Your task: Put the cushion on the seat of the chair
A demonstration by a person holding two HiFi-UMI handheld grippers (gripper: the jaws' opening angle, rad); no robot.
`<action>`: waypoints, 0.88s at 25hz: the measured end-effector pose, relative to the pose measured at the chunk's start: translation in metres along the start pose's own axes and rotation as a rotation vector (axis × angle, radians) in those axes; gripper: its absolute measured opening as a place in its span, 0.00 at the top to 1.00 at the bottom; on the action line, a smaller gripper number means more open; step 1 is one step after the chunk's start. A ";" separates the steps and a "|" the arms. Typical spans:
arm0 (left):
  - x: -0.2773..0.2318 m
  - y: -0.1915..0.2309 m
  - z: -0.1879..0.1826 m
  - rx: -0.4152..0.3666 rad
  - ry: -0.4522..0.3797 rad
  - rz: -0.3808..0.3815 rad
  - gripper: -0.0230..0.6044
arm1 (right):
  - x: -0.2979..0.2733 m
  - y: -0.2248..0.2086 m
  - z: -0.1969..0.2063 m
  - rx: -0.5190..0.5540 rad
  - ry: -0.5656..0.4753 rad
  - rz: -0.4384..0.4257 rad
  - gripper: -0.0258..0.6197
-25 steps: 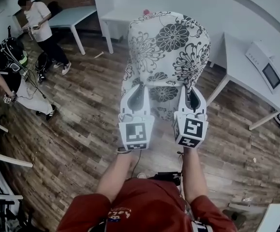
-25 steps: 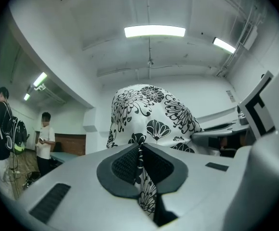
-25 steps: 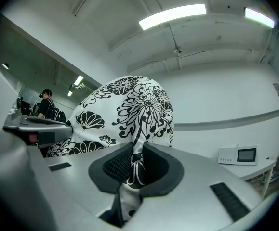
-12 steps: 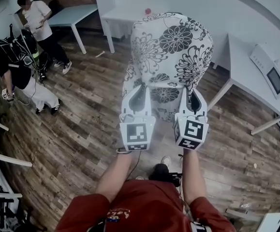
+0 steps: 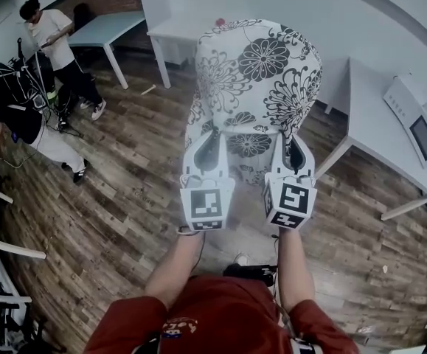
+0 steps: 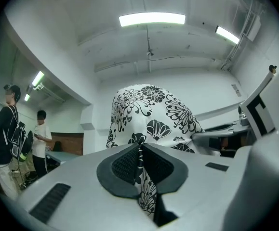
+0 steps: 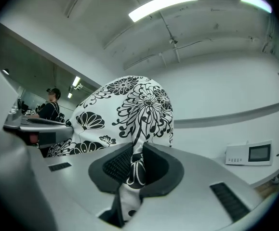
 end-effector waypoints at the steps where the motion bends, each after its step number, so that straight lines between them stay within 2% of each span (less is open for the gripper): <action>1: 0.000 0.001 0.001 0.002 -0.008 -0.001 0.90 | 0.000 0.001 0.001 0.005 -0.005 0.001 0.87; 7: -0.003 0.000 0.007 0.018 -0.045 -0.007 0.90 | 0.000 0.000 0.001 0.028 -0.031 -0.001 0.87; 17: -0.002 -0.006 0.010 0.010 -0.061 -0.036 0.89 | 0.001 -0.005 0.006 0.029 -0.061 -0.012 0.87; 19: 0.003 -0.009 0.006 0.012 -0.030 -0.026 0.90 | 0.009 -0.007 0.003 0.017 -0.031 -0.009 0.87; 22: 0.017 -0.012 -0.010 0.021 0.065 -0.017 0.90 | 0.026 -0.004 -0.011 -0.015 0.057 -0.013 0.87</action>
Point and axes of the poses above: the fingertips, and each gripper's own axes: x backward along the fingers, y to its left, z out of its underside, the point moved 5 cm from there along x, backward along the fingers, and after that the axes turned 10 degrees about x, right-handed, at the moved point
